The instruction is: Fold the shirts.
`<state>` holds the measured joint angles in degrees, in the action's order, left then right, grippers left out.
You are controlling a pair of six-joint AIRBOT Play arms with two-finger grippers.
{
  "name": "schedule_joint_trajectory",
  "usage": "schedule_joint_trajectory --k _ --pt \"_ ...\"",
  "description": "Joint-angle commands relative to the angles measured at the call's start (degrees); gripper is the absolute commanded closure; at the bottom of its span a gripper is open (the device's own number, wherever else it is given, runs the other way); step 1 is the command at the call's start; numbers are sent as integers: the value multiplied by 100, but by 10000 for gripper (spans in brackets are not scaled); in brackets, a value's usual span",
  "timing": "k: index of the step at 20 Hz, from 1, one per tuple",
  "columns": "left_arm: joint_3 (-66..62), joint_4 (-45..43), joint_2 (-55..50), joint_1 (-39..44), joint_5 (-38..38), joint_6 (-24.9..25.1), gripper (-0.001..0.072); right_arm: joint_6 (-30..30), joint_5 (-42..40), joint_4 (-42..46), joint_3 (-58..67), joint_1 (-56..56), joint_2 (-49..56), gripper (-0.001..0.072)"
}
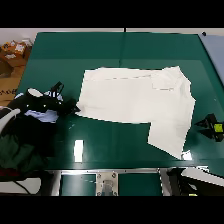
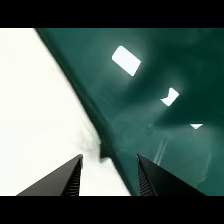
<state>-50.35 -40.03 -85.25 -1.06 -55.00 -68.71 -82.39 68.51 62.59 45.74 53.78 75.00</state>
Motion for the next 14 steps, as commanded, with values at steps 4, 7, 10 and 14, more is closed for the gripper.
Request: schedule_joint_trajectory --k 4,7,10,14 --pt "-20 13 -4 -13 -149 -26 680 361 -195 -372 -7 -332 800 299" --pt "-20 9 -4 -13 -212 -24 680 514 -420 -476 0 -334 1014 300" --pt "-20 2 -4 -13 -212 -24 680 802 -511 -907 63 -341 1119 325" --pt "-160 -83 4 -17 -291 -26 682 962 -79 -1062 422 -446 1117 697"
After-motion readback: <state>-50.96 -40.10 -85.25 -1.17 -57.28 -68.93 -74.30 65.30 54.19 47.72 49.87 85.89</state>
